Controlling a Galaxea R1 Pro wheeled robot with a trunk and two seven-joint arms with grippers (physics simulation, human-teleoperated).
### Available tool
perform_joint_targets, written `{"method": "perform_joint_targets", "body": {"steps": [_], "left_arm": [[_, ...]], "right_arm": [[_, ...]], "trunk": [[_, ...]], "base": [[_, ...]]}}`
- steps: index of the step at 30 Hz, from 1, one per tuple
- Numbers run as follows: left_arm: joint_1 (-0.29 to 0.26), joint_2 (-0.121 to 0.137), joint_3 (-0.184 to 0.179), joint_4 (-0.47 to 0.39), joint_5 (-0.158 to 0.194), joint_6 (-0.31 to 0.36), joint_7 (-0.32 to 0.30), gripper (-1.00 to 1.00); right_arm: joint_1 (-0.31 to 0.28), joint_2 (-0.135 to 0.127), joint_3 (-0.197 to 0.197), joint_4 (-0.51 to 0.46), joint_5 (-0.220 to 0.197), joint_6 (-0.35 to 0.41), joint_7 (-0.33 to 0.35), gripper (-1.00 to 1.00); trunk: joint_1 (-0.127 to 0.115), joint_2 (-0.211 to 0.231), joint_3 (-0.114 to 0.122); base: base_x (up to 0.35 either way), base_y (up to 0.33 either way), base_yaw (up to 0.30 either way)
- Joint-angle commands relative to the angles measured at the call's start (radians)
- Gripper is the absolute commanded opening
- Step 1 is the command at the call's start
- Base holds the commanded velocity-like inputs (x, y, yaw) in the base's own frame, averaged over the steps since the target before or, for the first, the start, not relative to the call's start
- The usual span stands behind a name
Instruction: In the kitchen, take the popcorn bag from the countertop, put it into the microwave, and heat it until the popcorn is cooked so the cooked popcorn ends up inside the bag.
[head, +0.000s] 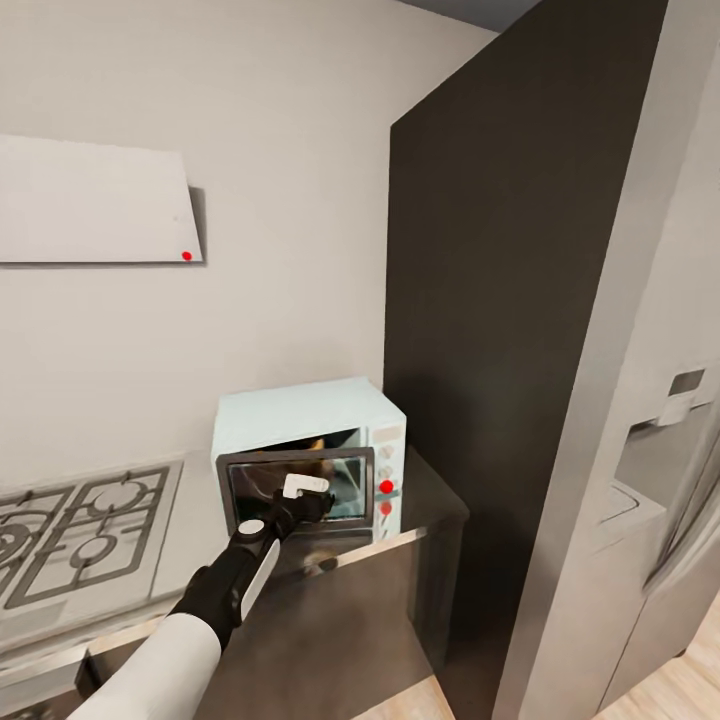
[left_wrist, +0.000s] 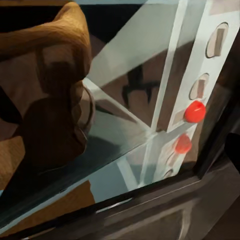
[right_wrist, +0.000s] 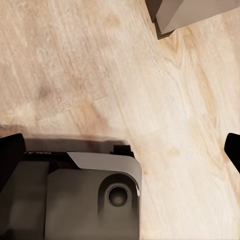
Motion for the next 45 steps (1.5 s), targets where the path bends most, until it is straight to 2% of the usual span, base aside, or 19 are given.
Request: {"method": "perform_joint_targets", "body": {"steps": [1, 19, 29, 45], "left_arm": [[0.000, 0.000, 0.000, -0.002, 0.001, 0.006, -0.003, 1.00], [0.000, 0.000, 0.000, -0.001, 0.002, 0.006, -0.003, 1.00], [0.000, 0.000, 0.000, -0.001, 0.002, 0.003, -0.004, 1.00], [0.000, 0.000, -0.001, 0.000, 0.002, 0.003, -0.004, 1.00]], "right_arm": [[-0.001, 0.000, -0.008, 0.005, 0.011, -0.007, -0.005, 1.00], [-0.001, 0.000, -0.008, 0.005, 0.012, -0.007, -0.005, 1.00], [-0.001, 0.000, -0.008, 0.005, 0.012, -0.007, -0.005, 1.00], [-0.001, 0.000, -0.008, 0.005, 0.012, -0.007, -0.005, 1.00]], "trunk": [[0.000, -0.001, 0.000], [0.000, -0.001, 0.000], [0.000, -0.001, 0.000], [0.000, -0.001, 0.000]], "base": [[0.007, -0.006, 0.000], [0.146, -0.036, 0.000], [0.039, 0.000, 0.000], [-0.319, 0.000, 0.000]]}}
